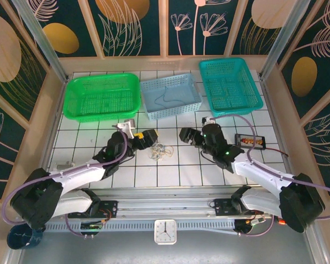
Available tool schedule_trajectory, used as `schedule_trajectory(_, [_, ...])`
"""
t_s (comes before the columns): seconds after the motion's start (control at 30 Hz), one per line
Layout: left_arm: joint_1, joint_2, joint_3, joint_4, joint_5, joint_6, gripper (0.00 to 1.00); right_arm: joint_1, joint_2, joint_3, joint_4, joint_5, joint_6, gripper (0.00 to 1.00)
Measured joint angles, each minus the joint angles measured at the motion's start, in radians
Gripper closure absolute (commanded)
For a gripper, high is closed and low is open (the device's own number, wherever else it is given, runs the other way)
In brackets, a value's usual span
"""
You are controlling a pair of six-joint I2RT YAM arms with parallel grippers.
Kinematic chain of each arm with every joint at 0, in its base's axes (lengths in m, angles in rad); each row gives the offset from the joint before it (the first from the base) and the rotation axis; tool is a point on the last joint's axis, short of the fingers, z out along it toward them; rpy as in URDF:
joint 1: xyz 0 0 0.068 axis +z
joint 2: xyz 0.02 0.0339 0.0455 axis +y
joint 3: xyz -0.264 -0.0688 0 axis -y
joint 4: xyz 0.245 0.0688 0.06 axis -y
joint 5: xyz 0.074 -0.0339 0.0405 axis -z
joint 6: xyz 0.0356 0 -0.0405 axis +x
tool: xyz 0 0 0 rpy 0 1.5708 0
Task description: Untangle the cables
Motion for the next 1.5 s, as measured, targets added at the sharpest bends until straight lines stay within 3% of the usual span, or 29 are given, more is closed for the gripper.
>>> schedule_trajectory(0.3, [0.02,-0.071,0.008,-0.15,0.049,-0.03,0.09,0.1,0.092,-0.037,0.088,-0.094,0.02,0.43])
schedule_trajectory(0.6, [0.02,-0.001,0.058,-0.237,0.114,0.018,0.11,0.19,0.287,0.01,0.121,-0.135,0.005,0.57])
schedule_trajectory(0.93, [0.02,0.064,0.08,-0.279,0.163,0.085,0.13,0.223,0.369,0.046,0.158,-0.155,-0.006,0.64])
schedule_trajectory(1.5, [0.02,0.086,0.081,-0.276,0.184,0.088,0.12,0.225,0.486,0.124,0.158,-0.137,-0.04,0.68])
